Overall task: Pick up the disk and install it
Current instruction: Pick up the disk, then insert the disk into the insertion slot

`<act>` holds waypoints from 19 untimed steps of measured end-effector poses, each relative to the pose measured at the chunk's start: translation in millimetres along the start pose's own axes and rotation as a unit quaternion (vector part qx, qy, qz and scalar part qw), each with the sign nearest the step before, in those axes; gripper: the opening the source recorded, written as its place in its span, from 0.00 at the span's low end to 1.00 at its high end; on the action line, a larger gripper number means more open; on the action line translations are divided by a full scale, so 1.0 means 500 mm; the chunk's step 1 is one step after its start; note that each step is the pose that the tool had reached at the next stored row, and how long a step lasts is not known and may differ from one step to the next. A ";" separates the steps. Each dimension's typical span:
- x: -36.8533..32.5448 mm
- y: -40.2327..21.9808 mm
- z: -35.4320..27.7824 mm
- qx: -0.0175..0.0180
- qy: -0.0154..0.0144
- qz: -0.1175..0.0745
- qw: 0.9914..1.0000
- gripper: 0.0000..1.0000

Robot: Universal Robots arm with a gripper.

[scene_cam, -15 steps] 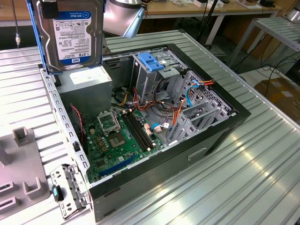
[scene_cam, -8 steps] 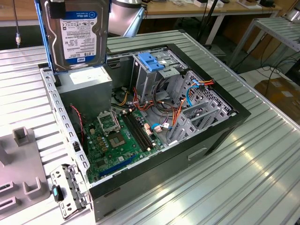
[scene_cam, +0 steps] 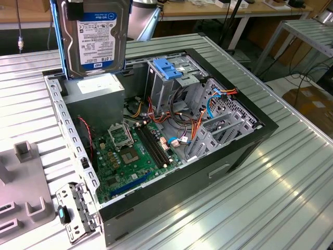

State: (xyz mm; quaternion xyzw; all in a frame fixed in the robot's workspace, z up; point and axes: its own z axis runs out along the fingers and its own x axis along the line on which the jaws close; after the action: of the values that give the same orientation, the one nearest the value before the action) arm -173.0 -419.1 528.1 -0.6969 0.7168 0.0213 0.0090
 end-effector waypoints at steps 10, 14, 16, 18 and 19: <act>0.000 -0.074 0.000 0.000 0.000 0.000 1.000 0.37; 0.003 -0.074 0.000 0.000 0.000 0.000 1.000 0.37; 0.004 -0.074 0.000 0.000 0.000 0.000 1.000 0.37; 0.006 -0.074 0.000 0.000 0.000 0.000 1.000 0.37; 0.007 -0.074 0.000 0.000 0.000 0.000 1.000 0.37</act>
State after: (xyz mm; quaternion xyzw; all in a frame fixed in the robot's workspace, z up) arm -136.3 -423.5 527.5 -0.6969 0.7168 0.0213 0.0090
